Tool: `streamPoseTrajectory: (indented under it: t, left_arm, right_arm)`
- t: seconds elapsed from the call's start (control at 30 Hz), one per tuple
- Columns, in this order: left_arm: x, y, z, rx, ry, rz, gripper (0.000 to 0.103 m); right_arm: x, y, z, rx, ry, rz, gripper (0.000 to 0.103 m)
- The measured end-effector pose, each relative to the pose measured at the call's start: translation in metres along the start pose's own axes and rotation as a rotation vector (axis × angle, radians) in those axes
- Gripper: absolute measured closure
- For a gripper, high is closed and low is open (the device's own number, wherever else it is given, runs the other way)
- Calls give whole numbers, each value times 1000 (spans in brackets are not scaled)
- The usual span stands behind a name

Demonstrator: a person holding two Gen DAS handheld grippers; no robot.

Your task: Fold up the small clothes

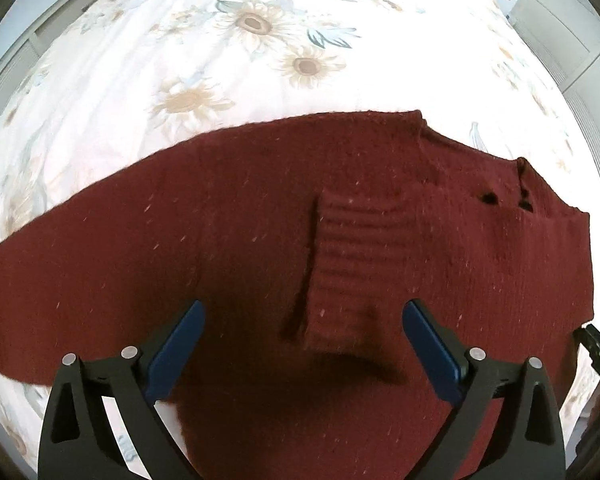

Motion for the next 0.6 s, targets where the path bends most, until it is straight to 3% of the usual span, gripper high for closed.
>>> streamPoseTrajectory:
  t: [0.2,0.3,0.37,0.4,0.47,0.6]
  left_arm:
    - [-4,-11,37,114,30,8,6]
    - [-8,-16,45,116,43,42,9]
    - [-16,-17,44,97,14,76,37]
    - [-21,-17,41,89,-6,93,45]
    - [-28,-14,38,70,3,129,73]
    - [-35,-5,19,-2,-7,157,81]
  right_arm:
    - [-13,-7,-5,14,-18,7,46]
    - [-21,-8,-9,14,-21,23,45]
    - [-24,-8,-11,16,-6,34,44]
    - [-25,-7,-11,18,3,38,43]
    - [-26,-5,-11,17,7,50,43]
    - [-27,14,-15,-12,26,87,42]
Point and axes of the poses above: each gripper's, at about its wrist camera, not at the fingertips, and z roughly the way its jaws point, x to its left, y to its top, the point moved 10 cm from there along z, roughly the way its jaws point, and after that the axes turned 10 degrees about -x, right-handed, at the moved point
